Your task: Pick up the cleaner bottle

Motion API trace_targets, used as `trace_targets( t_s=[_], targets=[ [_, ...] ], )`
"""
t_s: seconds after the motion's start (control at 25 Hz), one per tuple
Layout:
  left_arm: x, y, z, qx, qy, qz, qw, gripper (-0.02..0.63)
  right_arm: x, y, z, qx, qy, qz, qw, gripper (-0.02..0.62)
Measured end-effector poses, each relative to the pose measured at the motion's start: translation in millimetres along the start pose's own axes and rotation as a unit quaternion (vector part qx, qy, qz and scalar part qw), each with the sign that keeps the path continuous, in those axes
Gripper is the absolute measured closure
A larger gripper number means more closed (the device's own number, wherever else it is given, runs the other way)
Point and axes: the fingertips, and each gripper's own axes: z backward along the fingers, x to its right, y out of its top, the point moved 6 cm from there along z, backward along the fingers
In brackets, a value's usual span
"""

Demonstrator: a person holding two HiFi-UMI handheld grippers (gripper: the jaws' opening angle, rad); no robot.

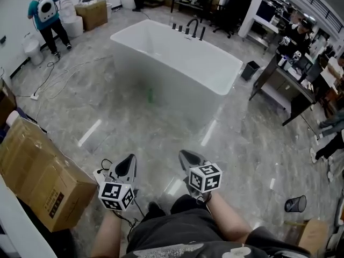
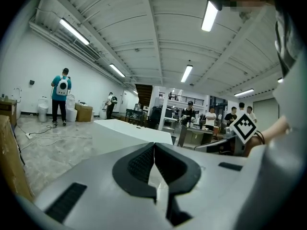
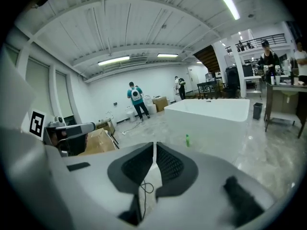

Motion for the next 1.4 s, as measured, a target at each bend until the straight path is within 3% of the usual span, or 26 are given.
trace_targets(
  t_s=[0.48, 0.96, 1.4],
  targets=[
    [-43, -6, -27, -0.009, 0.018, 0.025, 0.9995, 0.592, 9, 16, -59, -0.008, -0.003, -0.008, 1.0, 0.561],
    [-99, 16, -134, -0.028, 0.059, 0.03, 0.9974, 0.592, 96, 66, -174, -0.024, 0.012, -0.041, 0.999, 0.561],
    [-126, 57, -249, -0.039, 0.073, 0.032, 0.9961, 0.592, 177, 128, -257, -0.047, 0.027, -0.034, 0.998, 0.561]
  ],
)
